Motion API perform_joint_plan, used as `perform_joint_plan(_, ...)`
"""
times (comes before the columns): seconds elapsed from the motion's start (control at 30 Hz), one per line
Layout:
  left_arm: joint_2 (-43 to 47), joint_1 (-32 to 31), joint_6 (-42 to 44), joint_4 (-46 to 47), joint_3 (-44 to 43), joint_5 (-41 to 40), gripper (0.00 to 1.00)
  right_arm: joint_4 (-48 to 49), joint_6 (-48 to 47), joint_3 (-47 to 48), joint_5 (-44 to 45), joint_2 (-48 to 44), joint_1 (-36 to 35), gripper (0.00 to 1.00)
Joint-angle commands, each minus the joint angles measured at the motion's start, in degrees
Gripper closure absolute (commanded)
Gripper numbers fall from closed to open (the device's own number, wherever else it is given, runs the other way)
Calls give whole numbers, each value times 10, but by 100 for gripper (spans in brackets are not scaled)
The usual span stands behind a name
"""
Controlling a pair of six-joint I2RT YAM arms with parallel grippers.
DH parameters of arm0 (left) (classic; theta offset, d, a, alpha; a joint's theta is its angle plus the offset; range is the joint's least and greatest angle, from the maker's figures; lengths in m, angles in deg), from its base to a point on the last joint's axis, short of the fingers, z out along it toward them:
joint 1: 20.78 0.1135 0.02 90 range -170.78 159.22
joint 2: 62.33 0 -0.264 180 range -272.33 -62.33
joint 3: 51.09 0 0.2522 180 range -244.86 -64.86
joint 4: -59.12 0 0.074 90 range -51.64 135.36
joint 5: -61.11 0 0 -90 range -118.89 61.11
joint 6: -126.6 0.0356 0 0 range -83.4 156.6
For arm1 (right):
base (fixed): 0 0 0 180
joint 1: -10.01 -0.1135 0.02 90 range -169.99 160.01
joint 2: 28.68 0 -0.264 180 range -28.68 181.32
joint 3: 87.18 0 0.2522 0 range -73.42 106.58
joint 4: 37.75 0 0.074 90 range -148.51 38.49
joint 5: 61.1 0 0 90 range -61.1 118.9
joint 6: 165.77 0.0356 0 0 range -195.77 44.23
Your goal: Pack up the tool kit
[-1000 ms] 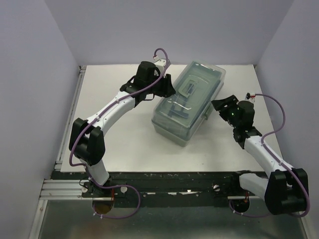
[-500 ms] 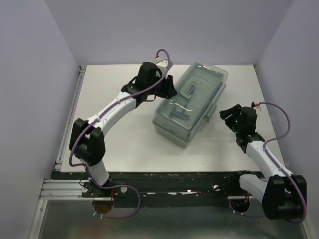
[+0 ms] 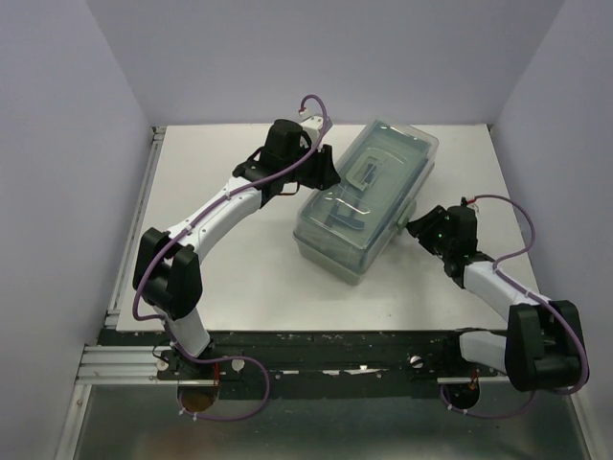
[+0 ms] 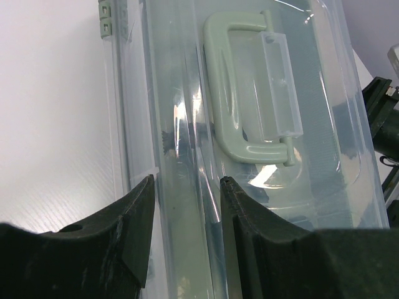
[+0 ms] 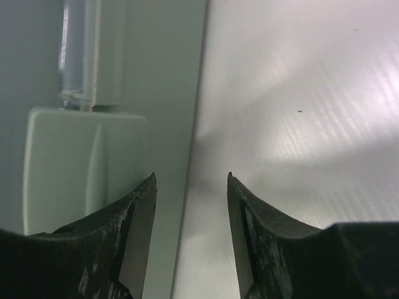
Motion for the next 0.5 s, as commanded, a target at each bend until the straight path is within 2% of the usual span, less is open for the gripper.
perform_joint_plan(0.0, -4, -27, 21, -99, 16, 41, 60, 48, -7, 25, -17, 15, -20, 44)
perform_joint_plan(0.47, -9, -27, 19, -97, 18, 47, 60, 101, -47, 65, -31, 63, -50, 44)
